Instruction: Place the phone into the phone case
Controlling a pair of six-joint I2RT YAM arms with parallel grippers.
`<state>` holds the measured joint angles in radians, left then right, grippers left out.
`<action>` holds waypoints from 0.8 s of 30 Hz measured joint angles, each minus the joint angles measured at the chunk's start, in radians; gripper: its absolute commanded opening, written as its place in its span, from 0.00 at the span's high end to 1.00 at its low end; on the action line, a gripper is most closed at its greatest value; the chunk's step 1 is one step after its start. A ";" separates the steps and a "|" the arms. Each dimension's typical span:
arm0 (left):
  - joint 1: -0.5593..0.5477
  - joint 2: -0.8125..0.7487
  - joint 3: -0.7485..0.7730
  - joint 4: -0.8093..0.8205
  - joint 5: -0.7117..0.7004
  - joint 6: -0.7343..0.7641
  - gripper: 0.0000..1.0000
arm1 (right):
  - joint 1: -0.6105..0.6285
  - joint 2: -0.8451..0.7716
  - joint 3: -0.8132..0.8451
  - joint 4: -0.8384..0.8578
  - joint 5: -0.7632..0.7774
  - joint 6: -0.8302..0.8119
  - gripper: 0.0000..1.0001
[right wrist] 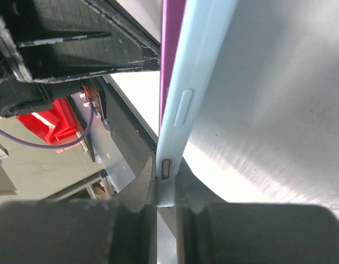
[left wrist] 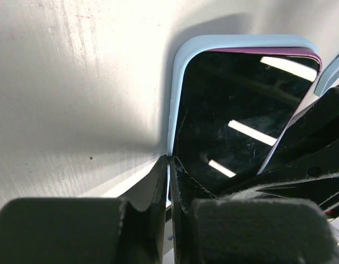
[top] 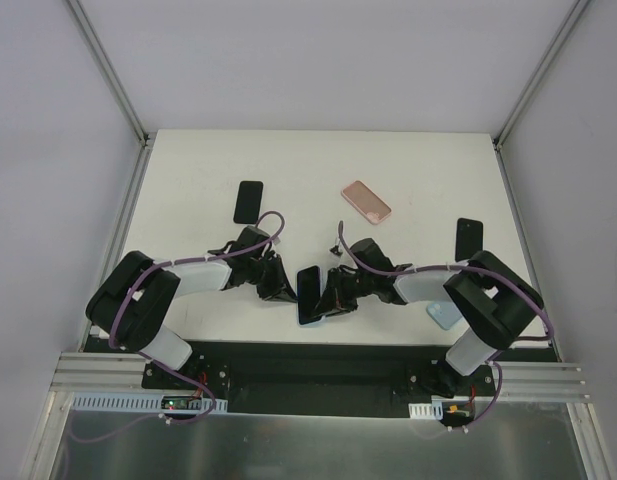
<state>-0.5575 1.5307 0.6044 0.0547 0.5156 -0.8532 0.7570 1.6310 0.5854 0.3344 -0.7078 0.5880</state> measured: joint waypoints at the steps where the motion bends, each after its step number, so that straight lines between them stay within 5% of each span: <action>1: 0.000 -0.002 -0.002 0.000 0.000 0.000 0.86 | 0.000 -0.003 0.002 -0.011 0.006 -0.005 0.99; 7: 0.010 -0.102 -0.019 -0.050 -0.011 0.023 0.45 | 0.000 -0.038 0.006 -0.067 0.021 -0.040 0.99; 11: 0.060 -0.254 -0.040 -0.060 0.008 0.055 0.35 | -0.008 -0.124 0.006 -0.108 0.032 -0.064 0.99; 20: 0.107 -0.420 -0.046 0.016 0.214 0.116 0.33 | -0.019 -0.412 0.006 -0.111 0.032 -0.120 0.99; 24: 0.107 -0.428 -0.081 0.161 0.310 0.071 0.40 | -0.011 -0.469 0.006 -0.107 0.010 -0.127 0.98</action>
<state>-0.4503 1.1027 0.5232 0.2157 0.8257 -0.7826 0.7464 1.1622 0.5911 0.2276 -0.6975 0.4606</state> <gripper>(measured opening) 0.650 0.143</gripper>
